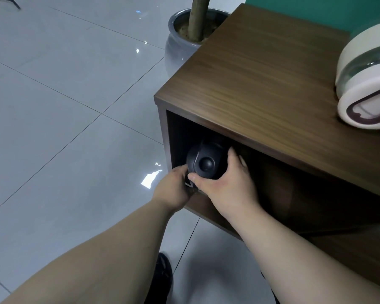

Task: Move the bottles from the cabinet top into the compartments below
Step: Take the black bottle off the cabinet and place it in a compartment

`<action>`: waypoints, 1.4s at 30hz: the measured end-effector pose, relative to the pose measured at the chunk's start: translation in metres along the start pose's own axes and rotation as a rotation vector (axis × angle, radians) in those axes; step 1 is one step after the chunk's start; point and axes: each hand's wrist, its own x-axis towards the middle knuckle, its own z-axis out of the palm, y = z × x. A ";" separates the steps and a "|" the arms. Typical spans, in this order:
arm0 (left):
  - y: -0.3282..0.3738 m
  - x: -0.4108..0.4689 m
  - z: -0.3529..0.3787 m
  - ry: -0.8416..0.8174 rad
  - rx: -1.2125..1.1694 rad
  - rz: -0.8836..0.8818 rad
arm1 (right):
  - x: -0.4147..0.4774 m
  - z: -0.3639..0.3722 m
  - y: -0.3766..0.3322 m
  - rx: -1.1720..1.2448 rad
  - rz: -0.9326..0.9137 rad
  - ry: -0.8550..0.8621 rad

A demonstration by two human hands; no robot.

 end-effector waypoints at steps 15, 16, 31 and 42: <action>-0.002 0.005 0.005 0.094 0.013 -0.009 | 0.006 0.005 0.007 -0.055 0.078 0.039; -0.003 0.005 0.005 0.095 0.008 -0.009 | 0.006 0.005 0.007 -0.047 0.078 0.045; 0.002 0.001 0.003 0.107 0.023 -0.045 | 0.006 0.004 0.009 0.017 0.081 0.053; 0.007 -0.003 -0.001 0.091 0.042 -0.072 | 0.006 0.008 0.014 -0.014 0.099 0.043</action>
